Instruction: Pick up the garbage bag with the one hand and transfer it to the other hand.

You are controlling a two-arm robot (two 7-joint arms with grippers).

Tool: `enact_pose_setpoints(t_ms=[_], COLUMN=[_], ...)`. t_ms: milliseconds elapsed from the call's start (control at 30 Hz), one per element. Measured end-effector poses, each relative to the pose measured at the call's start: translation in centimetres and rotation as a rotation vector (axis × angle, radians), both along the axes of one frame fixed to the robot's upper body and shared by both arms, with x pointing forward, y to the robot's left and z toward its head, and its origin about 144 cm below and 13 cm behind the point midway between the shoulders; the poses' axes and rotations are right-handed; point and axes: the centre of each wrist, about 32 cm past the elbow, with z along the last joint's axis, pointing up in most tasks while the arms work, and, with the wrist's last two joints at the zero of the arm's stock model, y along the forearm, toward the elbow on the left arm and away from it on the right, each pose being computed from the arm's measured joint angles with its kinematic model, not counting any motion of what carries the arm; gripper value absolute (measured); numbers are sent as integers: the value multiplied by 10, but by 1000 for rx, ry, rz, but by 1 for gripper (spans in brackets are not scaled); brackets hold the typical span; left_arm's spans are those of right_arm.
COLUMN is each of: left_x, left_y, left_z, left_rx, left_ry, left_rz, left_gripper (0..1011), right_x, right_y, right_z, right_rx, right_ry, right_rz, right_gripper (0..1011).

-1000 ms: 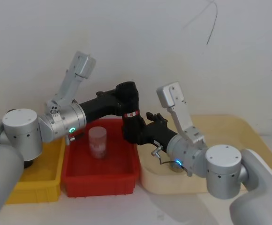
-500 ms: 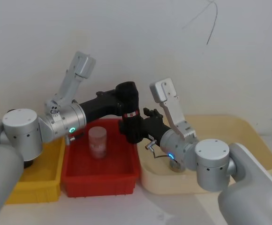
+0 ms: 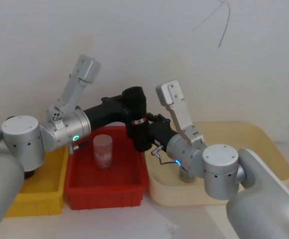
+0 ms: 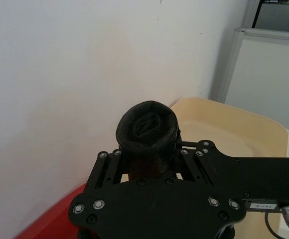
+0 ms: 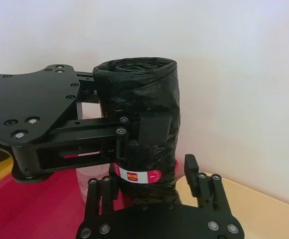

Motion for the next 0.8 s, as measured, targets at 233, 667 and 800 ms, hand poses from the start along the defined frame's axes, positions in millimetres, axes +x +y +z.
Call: enact_pose_setpoints(t_ms=[233, 667, 800], left_x=[0, 0, 0], left_y=[0, 0, 0], left_z=[0, 0, 0], left_rx=[0, 0, 0], left_ry=[0, 0, 0], left_rz=[0, 0, 0], left_gripper=[435, 435, 478], right_x=[1, 3, 3], right_y=[1, 2, 2], right_z=[0, 1, 1], right_rx=[0, 0, 0], right_ry=[0, -1, -1], right_rz=[-3, -5, -7], right_gripper=[602, 522, 522])
